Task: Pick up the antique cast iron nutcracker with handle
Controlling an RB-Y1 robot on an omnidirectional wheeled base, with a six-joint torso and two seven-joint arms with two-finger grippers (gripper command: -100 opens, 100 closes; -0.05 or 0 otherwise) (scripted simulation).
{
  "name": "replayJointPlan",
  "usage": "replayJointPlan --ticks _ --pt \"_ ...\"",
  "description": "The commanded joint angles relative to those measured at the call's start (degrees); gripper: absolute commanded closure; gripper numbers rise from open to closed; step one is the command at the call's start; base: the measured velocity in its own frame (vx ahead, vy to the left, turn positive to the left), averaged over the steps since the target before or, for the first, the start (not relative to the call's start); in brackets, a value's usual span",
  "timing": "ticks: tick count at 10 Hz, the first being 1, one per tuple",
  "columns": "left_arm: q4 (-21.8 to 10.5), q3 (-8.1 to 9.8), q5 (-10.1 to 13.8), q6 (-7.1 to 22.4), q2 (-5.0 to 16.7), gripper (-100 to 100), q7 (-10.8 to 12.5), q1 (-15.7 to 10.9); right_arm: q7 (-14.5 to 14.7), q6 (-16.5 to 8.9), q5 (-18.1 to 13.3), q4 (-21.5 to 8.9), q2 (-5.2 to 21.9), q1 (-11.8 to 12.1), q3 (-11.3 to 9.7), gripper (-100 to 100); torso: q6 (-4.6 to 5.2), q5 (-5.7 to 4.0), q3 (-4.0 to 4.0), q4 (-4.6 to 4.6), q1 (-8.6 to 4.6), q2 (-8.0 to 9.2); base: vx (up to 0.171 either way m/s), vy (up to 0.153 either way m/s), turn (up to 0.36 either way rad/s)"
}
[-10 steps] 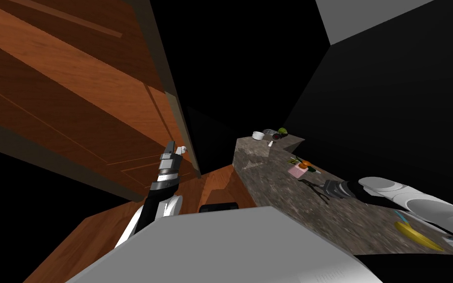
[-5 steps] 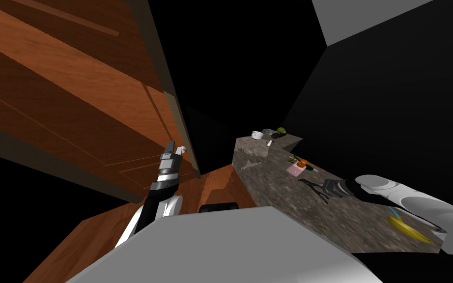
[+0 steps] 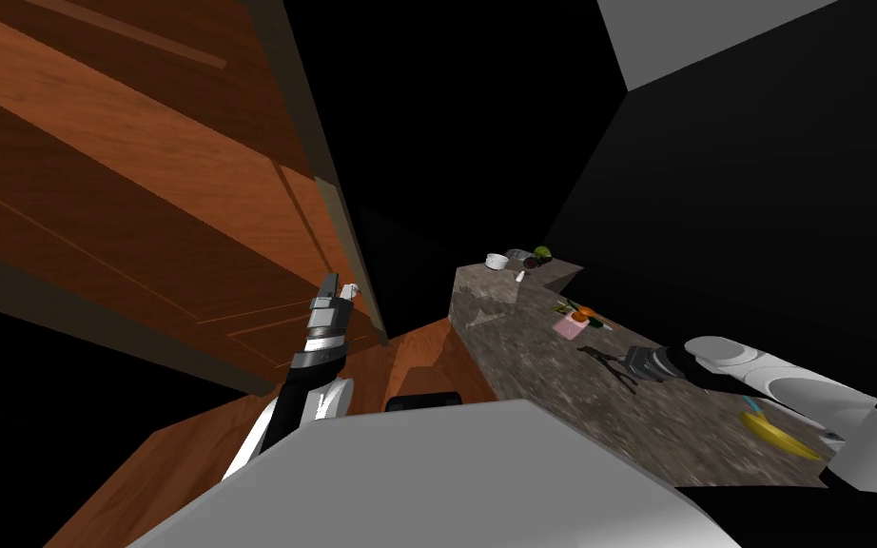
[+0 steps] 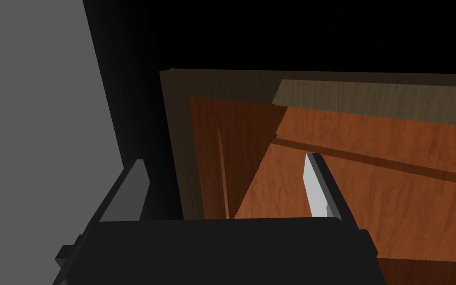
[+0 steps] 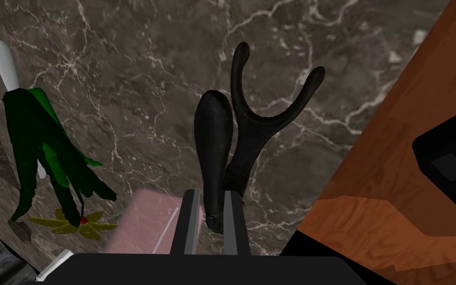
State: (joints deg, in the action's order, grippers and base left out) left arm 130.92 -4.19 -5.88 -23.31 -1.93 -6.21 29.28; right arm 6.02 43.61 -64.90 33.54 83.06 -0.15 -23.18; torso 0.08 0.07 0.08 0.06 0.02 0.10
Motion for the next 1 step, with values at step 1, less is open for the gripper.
replayJointPlan --ticks 1 --pt "0.0 0.0 0.0 0.0 0.0 0 0.0 0.0 0.0 0.0 0.0 0.0 0.0 0.0 0.0 0 0.0 0.0 0.0 0.0 0.0 0.0 0.0 0.0 0.0"
